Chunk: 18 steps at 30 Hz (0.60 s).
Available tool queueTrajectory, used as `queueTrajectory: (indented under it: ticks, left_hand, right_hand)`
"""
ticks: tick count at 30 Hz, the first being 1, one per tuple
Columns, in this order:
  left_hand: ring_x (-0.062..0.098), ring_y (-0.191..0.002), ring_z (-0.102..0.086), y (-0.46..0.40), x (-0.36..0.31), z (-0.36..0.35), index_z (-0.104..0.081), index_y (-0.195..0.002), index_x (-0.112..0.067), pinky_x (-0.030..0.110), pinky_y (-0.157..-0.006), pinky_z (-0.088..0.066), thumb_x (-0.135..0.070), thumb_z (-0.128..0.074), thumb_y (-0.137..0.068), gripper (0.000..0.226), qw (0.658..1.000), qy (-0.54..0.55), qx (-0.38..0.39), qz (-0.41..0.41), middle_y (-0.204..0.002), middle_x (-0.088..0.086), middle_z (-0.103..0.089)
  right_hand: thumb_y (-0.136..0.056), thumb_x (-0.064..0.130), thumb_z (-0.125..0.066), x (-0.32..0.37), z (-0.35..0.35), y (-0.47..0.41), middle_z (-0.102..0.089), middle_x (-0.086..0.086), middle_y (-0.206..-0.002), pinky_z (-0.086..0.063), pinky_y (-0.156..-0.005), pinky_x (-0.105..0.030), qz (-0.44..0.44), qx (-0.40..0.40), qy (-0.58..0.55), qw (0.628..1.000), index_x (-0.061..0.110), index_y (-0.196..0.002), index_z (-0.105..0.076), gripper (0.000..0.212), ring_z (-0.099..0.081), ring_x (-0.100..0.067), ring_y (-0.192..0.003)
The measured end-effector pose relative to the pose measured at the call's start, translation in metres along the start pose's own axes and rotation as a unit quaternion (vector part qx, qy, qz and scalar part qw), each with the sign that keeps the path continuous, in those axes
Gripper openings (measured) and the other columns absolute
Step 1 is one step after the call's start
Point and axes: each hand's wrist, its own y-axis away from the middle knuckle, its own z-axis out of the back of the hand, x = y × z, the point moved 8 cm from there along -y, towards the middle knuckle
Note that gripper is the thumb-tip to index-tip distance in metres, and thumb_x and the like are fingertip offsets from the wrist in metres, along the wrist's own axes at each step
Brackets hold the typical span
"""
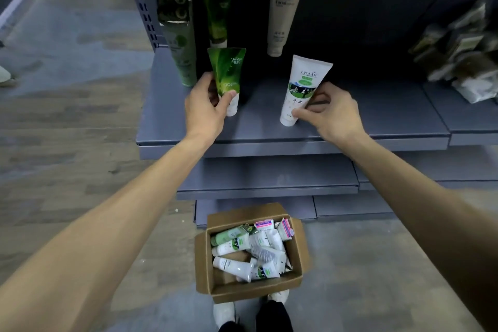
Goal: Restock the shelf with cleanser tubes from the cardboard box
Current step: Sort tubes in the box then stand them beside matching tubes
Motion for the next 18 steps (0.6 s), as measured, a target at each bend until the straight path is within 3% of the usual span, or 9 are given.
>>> queueTrajectory:
  ticks: [6,14,18]
  left_hand:
    - [0.011,-0.078,-0.065,-0.016,0.004,-0.009,-0.060,-0.104,-0.014,0.023,-0.068,-0.053,-0.026,-0.068,-0.089,0.020,1.000,-0.002,-0.030,0.008,-0.087,-0.004,-0.069]
    - [0.012,-0.087,-0.063,-0.052,0.011,-0.023,-0.063,-0.110,-0.011,0.015,-0.073,-0.049,-0.023,-0.067,-0.090,0.023,0.998,-0.008,-0.056,0.028,-0.095,-0.005,-0.067]
    - [0.013,-0.088,-0.062,-0.066,0.014,-0.026,-0.062,-0.112,-0.008,0.020,-0.075,-0.048,-0.022,-0.066,-0.091,0.025,0.998,-0.026,-0.059,0.021,-0.095,-0.003,-0.065]
  right_hand:
    - [-0.078,0.022,-0.082,-0.003,-0.004,-0.017,-0.071,0.006,-0.097,-0.050,-0.066,-0.004,0.024,0.001,0.006,1.000,0.015,-0.107,-0.063,0.035,-0.068,0.002,-0.083]
    - [-0.079,0.025,-0.080,0.001,-0.015,-0.043,-0.069,0.009,-0.098,-0.047,-0.064,-0.001,0.055,0.015,0.013,0.998,0.019,-0.107,-0.062,0.034,-0.067,0.002,-0.086]
    - [-0.080,0.024,-0.080,0.004,-0.019,-0.053,-0.070,0.008,-0.100,-0.047,-0.067,0.000,0.071,0.020,0.013,0.997,0.019,-0.108,-0.062,0.033,-0.067,0.001,-0.086]
